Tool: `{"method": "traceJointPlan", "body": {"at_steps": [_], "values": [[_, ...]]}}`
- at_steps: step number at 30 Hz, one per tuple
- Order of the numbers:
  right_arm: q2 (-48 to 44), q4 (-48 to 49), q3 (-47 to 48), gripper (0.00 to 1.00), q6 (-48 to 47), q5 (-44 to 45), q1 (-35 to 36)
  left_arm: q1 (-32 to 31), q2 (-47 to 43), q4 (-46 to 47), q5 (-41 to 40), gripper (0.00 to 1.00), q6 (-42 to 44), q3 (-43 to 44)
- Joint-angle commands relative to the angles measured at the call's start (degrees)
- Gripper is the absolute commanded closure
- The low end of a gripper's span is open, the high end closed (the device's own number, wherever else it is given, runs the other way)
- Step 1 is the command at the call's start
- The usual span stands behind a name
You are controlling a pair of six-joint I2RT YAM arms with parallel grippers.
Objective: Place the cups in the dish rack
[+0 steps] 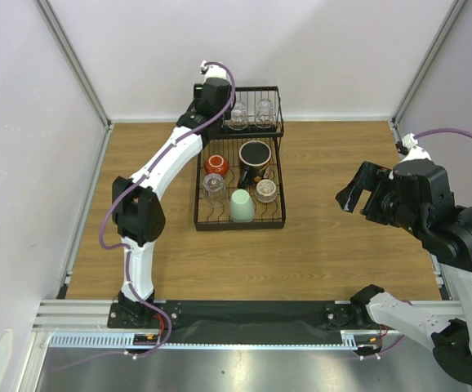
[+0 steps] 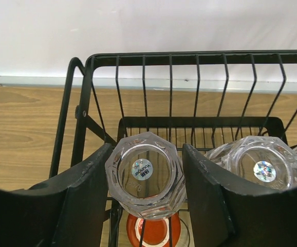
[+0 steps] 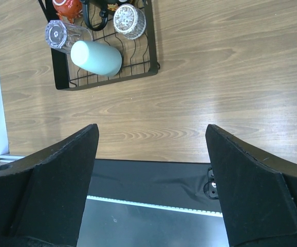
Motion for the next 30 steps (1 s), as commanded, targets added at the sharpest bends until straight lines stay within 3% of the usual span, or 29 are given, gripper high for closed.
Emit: {"method": "traceJointPlan", "body": {"at_steps": [1, 7, 12, 30], "values": [[0.2, -2.4, 0.4, 0.10, -0.7, 1.0, -0.2, 0.6, -0.2, 1.4, 1.5, 0.48, -1.2, 1.8], [1.0, -1.5, 0.8, 0.09, -1.2, 0.5, -0.3, 0.9, -0.7, 0.7, 3.8, 0.16, -1.9, 2.5], [1.1, -1.0, 1.1, 0.10, -1.3, 0.3, -0.2, 0.9, -1.8, 0.0, 3.5, 0.00, -1.2, 2.5], [1.4, 3.3, -1.3, 0.10, -0.7, -2.7, -0.3, 0.9, -9.8, -1.2, 3.0, 0.03, -8.3, 2.8]]}}
